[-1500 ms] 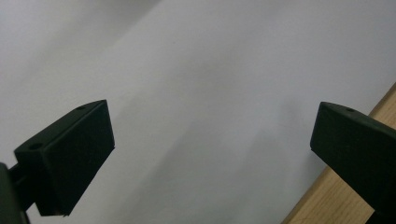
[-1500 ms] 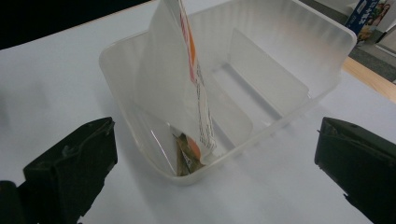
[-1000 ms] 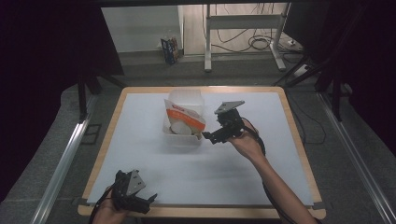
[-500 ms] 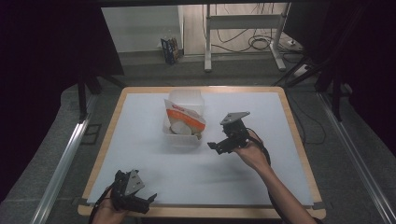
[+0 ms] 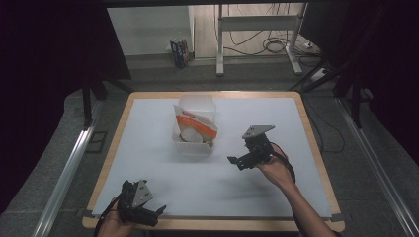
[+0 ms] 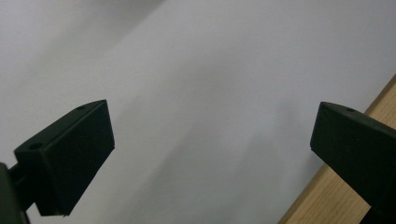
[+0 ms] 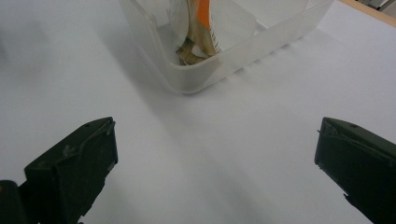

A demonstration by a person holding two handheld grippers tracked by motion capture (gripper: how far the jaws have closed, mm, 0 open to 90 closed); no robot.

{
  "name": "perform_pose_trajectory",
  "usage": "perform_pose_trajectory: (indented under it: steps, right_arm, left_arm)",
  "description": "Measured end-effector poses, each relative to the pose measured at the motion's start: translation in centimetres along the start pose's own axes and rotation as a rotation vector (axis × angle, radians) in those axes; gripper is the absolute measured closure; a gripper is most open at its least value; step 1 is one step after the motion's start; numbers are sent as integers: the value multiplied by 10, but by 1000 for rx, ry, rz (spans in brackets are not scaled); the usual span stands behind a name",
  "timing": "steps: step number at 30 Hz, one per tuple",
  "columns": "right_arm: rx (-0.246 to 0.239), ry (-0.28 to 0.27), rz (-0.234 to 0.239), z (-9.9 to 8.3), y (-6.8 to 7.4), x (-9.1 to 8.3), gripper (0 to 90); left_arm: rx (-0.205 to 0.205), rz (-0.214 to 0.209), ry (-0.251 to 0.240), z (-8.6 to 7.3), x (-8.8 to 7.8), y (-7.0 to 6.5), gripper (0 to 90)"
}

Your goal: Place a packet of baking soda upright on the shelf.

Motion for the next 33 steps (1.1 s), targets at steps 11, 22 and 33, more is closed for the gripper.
perform_pose_trajectory:
  steps: [11, 22, 33]
  right_arm:
    - [24, -11, -32, -21, 4, -21, 0]
    - [34, -20, -60, -44, 9, -37, 0]
    - [57, -33, -104, -67, 11, -56, 0]
  left_arm:
    - [4, 1, 4, 0, 0, 0, 0]
    - [5, 1, 7, 0, 0, 0, 0]
    - [5, 1, 11, 0, 1, 0, 0]
Point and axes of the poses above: each handheld gripper's, and its own axes: x roughly forward along the jaws, z roughly out of its top, y roughly to its left, the point moved 6 cm from there along x, roughly forward along the jaws, and after that the axes turned 6 degrees about y, right-handed, at the moved point
